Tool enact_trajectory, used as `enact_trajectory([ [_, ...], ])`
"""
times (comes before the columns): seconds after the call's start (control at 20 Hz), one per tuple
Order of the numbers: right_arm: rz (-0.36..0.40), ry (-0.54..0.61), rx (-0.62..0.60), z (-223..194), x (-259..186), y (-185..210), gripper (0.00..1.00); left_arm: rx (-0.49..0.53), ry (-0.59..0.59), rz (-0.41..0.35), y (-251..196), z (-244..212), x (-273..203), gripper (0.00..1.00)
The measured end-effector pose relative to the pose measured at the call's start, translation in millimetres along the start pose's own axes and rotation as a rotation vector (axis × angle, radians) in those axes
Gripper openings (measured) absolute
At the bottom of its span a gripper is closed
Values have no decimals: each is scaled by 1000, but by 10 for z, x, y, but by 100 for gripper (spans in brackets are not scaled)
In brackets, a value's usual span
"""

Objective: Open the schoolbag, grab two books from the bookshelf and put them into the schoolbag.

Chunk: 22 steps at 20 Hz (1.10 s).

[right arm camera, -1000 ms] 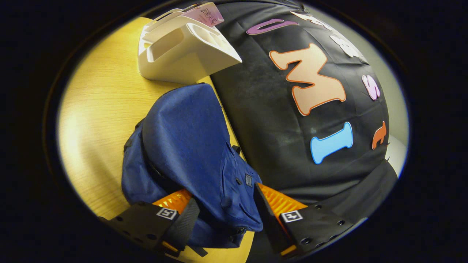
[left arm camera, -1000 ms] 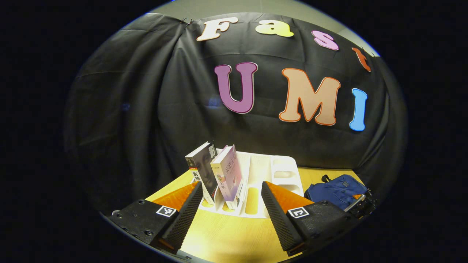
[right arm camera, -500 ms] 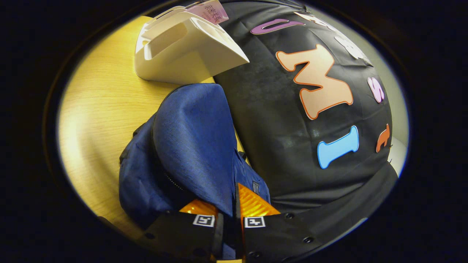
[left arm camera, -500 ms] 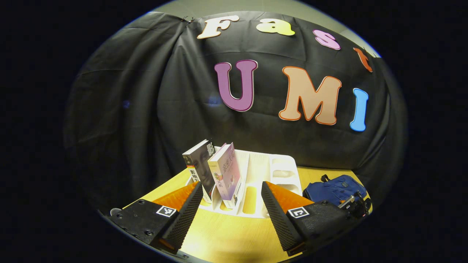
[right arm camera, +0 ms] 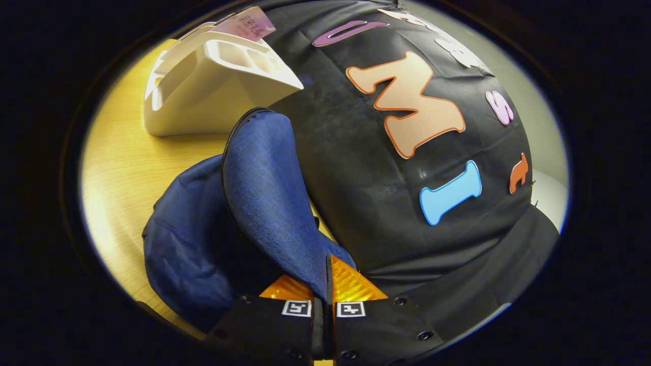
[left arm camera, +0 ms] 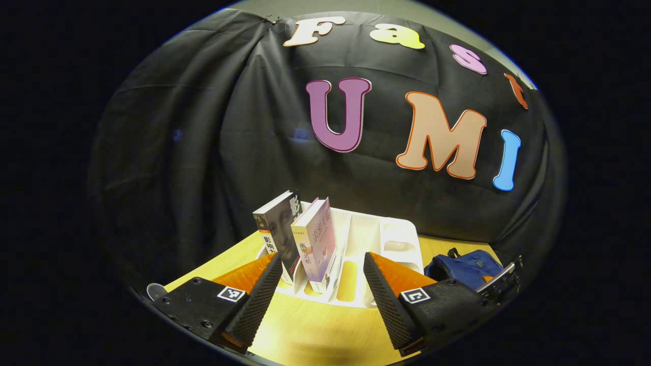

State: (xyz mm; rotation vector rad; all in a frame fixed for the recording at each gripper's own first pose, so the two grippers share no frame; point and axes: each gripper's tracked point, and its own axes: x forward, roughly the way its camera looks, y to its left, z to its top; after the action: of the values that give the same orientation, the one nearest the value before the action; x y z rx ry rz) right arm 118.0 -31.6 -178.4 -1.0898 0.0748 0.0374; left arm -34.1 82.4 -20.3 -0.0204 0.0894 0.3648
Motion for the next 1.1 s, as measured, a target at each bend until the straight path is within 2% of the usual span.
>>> enact_trajectory([
  [0.15, -37, 15, 30, 37, 32, -228, 2, -13, 30, -6, 58, 6, 150, 95],
  [0.2, -49, 20, 39, 26, 30, -293, 2, -15, 42, -10, 79, 1, 217, 92],
  [0.25, -60, 27, 48, 27, 27, -357, 4, -14, 57, -13, 98, -3, 282, 95],
  [0.4, -84, 46, 71, 35, 67, -505, 6, 1, 106, -18, 190, -50, 514, 95],
  [0.85, -113, 92, 102, -7, -45, -648, 4, -59, 254, -47, 323, -237, 1231, 94],
  [1.0, -112, 103, 108, -15, -73, -665, 7, -41, 312, -67, 334, -249, 1374, 93],
  [1.1, -109, 109, 114, -21, -93, -668, 4, -28, 359, -82, 332, -266, 1460, 93],
])
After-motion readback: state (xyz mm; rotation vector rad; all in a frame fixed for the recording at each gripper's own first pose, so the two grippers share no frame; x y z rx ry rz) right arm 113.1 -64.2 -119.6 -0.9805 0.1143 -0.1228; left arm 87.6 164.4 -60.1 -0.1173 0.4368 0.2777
